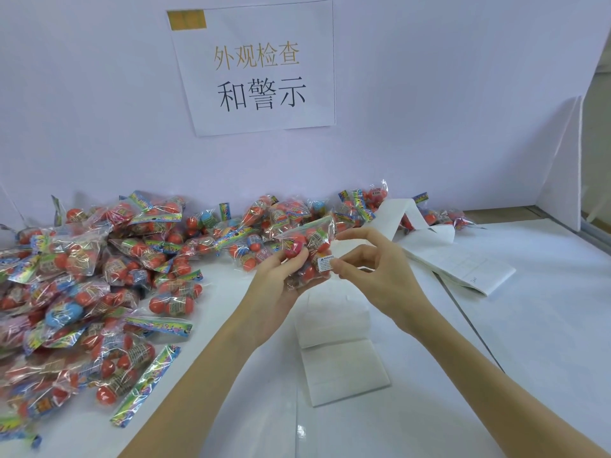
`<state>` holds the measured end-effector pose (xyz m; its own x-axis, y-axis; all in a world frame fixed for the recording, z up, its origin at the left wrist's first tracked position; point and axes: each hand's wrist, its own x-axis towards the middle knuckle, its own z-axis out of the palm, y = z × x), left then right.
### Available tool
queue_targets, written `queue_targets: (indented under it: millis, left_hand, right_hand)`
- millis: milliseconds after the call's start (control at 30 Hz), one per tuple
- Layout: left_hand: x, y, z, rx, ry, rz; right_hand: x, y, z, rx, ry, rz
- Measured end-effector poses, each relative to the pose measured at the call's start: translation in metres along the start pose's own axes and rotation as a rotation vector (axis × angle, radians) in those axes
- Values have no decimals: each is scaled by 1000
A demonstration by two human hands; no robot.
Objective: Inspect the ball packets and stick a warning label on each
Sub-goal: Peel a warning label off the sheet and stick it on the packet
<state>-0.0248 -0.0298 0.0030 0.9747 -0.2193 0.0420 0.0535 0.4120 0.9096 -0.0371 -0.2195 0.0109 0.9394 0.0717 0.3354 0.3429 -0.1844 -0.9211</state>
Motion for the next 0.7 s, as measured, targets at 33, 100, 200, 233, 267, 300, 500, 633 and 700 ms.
queue_targets:
  millis: [33,100,200,233,267,300,500,633,700]
  left_hand:
    - [0,0,0,22,-15,13]
    - [-2,-1,2,98,-22,42]
    - [-3,-2,5,251,44,57]
    - [-3,-3,5,288,71,59]
    - [-3,-3,5,310,89,62]
    - [-3,-4,5,317,101,65]
    - [-4,3,3,173,47,69]
    - [-3,10,-1,52,-14,40]
    - [-3,8,1,104,-25,53]
  right_hand:
    - [0,0,1,0,6,-1]
    - [0,1,1,-9,15,-8]
    - [0,2,1,-36,14,-28]
    - [0,2,2,-37,13,-32]
    - [0,2,2,-38,11,-36]
    - [0,3,3,-48,11,-42]
    - [0,10,-1,-337,111,-20]
    - [5,3,-9,191,-59,281]
    - [5,0,-7,373,-148,323]
